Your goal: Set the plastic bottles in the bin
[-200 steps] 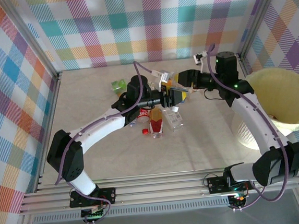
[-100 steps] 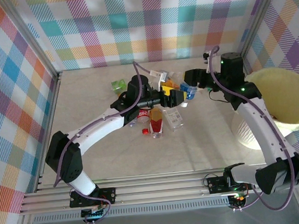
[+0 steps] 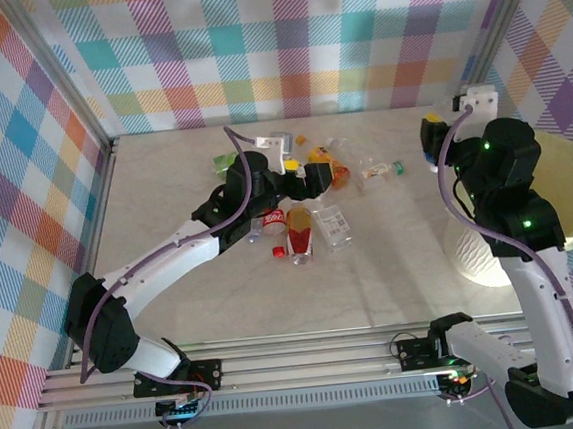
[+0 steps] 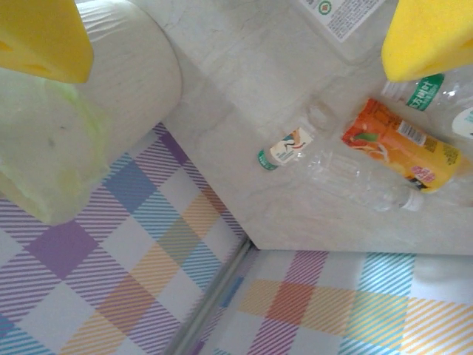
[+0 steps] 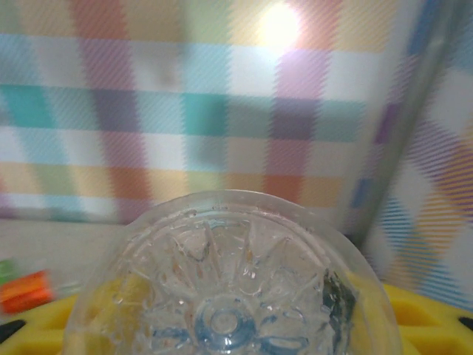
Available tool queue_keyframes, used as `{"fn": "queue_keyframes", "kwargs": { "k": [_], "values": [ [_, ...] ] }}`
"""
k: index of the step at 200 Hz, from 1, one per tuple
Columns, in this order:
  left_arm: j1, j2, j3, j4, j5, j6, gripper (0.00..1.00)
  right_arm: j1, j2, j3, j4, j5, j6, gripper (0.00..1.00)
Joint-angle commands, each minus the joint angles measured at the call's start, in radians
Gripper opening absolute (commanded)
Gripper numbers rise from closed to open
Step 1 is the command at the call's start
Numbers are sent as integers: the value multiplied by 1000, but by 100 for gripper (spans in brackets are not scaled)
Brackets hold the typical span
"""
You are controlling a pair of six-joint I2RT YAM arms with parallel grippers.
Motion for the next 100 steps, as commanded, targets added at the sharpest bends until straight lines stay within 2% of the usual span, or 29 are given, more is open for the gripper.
{"fn": "queue_keyframes", "kwargs": {
  "k": [1,13,30,72,100],
  "values": [
    [2,11,0,-18,-72,-19,100,-5,1,11,95,323,-232,25],
    [4,19,5,-20,-88,-32,100,-23,9,-1,151,424,-326,24],
    [6,33,13,-24,-95,-53,100,-82,11,-13,179,455,-370,24],
    [8,69,52,-71,-116,-93,100,-313,16,-50,136,450,-324,24],
    [10,76,53,-70,-140,-107,100,-451,31,-40,24,407,-225,24]
  ]
}}
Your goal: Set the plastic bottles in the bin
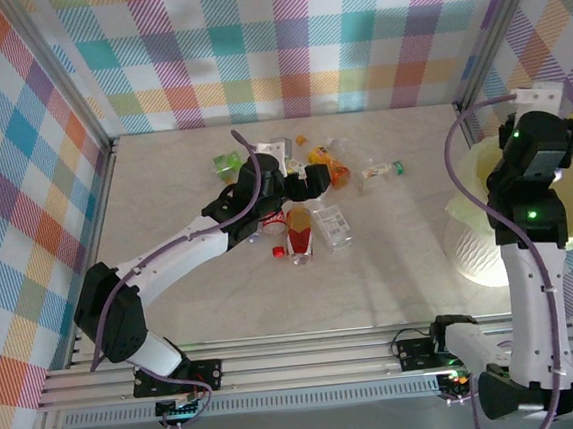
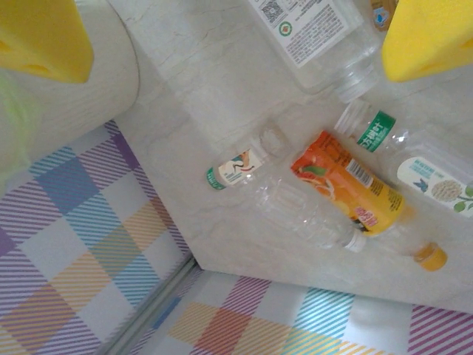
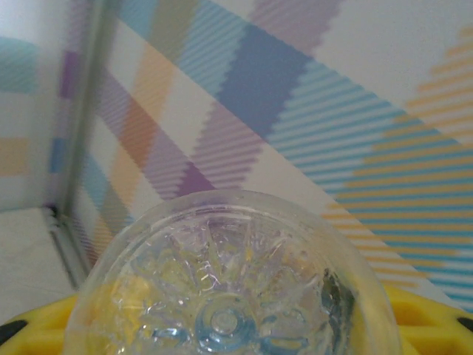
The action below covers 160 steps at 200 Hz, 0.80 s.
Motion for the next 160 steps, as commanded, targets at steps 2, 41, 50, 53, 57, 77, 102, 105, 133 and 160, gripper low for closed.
{"fn": "queue_keyframes", "kwargs": {
  "k": [2,41,50,53,57,77,102,105,133,160],
  "values": [
    [11,7,45,-12,-41,-28,100,-90,10,9,-79,3,73,24],
    [31,23,38,-13,-49,-46,100,-185,78,71,-297,-9,180,24],
    [39,30,32,-6,-43,-52,100,-205,92,92,-329,-9,196,25],
    [40,32,32,-5,-40,-55,100,-212,94,99,-335,-9,201,25],
    [45,35,31,-3,-35,-58,100,-221,100,105,-346,-9,209,26],
    [68,55,25,9,3,-74,100,-267,119,102,-358,-9,236,27],
    [89,64,13,24,29,-87,100,-316,147,62,-332,-5,263,30],
    [92,64,11,25,31,-89,100,-323,149,58,-326,-5,266,31],
    [104,58,-15,37,36,-93,100,-387,180,-10,-227,-4,268,37],
    [117,65,-30,46,38,-104,100,-397,223,-34,-212,1,283,53]
  ]
}}
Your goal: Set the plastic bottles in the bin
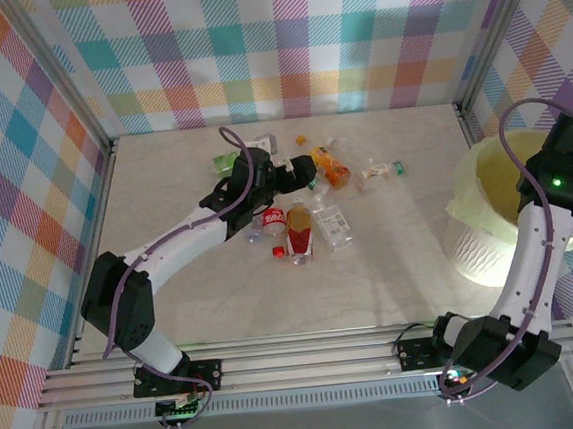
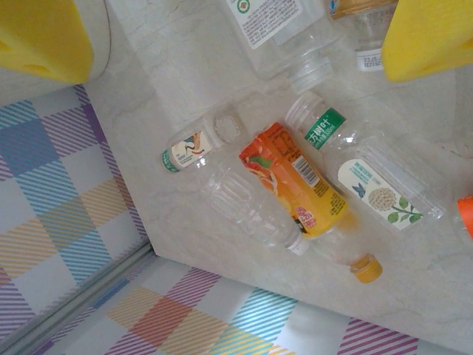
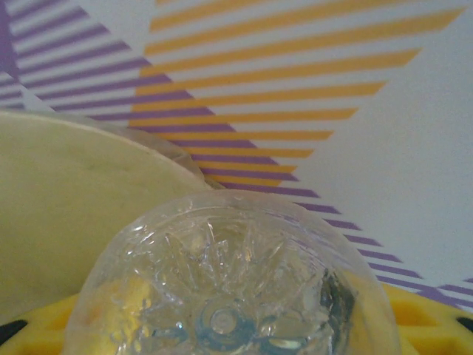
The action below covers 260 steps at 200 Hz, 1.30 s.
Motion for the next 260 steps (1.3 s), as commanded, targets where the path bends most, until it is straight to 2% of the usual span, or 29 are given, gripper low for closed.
{"fn": "queue_keyframes", "kwargs": {
  "k": [1,23,52,73,92,109,154,219,243,260],
  "values": [
    [14,3,-27,35,19,-23,100,-11,30,-24,55,17,32,54],
    [20,1,-36,37,22,-34,100,-10,46,-29,43,21,52,70],
    [27,-4,-41,18,16,-30,100,-8,52,-14,24,20,52,84],
    [34,-13,-52,15,0,-37,100,4,45,-2,16,6,92,87],
    [37,-21,-60,10,-22,-46,100,42,23,20,-12,-72,109,91],
    [37,-29,-58,-12,-52,-54,100,96,3,46,-41,-135,126,100],
    [37,-80,-62,-109,-150,-64,100,260,-18,105,-69,-170,162,100],
    [37,-152,-70,-301,-374,-184,100,522,-7,168,-41,-406,242,100],
    [37,-171,-77,-327,-406,-217,100,611,2,169,3,-476,257,100],
    [38,-188,-90,-357,-420,-227,100,658,7,149,51,-595,282,100]
  ]
}}
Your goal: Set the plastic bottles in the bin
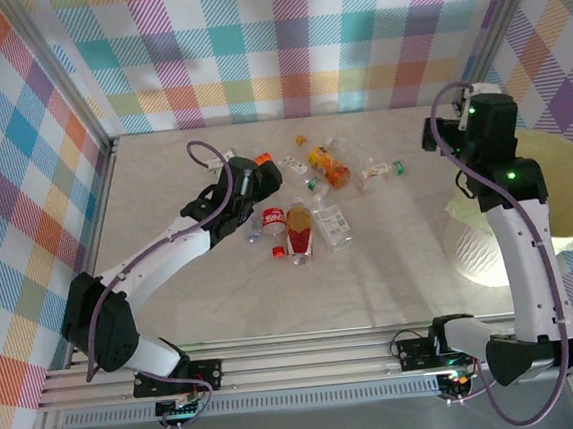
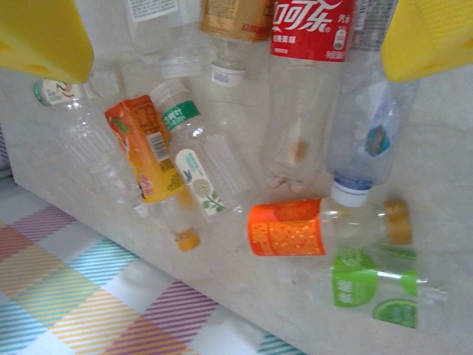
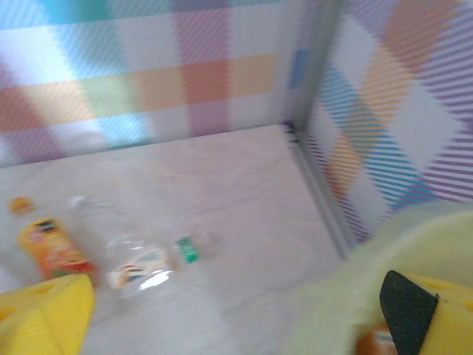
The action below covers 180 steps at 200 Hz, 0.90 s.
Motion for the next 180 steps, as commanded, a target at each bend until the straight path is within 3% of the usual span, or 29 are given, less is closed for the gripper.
{"fn": "queue_keyframes", "kwargs": {
  "k": [1,32,58,98,149,180],
  "values": [
    [10,-49,-30,-77,-70,-46,100,54,9,8,90,-178,55,100],
    [10,-81,-60,-86,-114,-75,100,113,49,-29,156,-396,143,100],
    [10,-108,-81,-62,-96,-71,100,166,92,-100,223,-492,165,100],
    [10,-111,-68,-95,-66,-49,100,274,215,-152,200,-420,130,100],
    [10,-106,-64,-137,-69,-51,100,412,351,-297,295,-312,152,100],
    [10,-115,-75,-153,-77,-57,100,441,419,-338,291,-254,98,100]
  ]
}}
